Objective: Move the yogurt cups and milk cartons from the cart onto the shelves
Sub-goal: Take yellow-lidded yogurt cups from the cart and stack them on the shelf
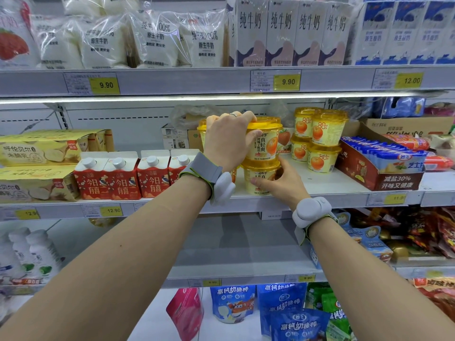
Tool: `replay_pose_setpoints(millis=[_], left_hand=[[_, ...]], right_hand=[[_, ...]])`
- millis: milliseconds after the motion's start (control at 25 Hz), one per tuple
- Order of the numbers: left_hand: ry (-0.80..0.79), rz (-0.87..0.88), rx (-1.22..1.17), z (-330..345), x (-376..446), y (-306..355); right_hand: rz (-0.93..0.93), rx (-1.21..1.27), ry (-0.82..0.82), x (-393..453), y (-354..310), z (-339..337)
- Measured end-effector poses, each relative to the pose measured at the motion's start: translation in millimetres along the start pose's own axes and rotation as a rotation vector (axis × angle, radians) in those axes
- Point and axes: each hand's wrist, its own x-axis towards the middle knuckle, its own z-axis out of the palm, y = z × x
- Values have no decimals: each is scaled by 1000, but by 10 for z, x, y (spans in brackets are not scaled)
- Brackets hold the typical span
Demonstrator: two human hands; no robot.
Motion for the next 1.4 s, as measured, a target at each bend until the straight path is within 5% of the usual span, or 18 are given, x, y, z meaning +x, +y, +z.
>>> replay_pose_setpoints(millis=[840,960,1200,1400], left_hand=[[-185,95,18,-137,-129,7],[-95,128,-99,-205,-257,56],[40,234,-220,-166,-642,456],[-228,356,-519,181,-992,1375]], right_hand=[[48,-8,-4,-89,-77,-31],[48,-35,-67,-160,-64,-80],[-58,-129,87,-494,-94,-538],[-41,-194,295,-1028,135,-1510]])
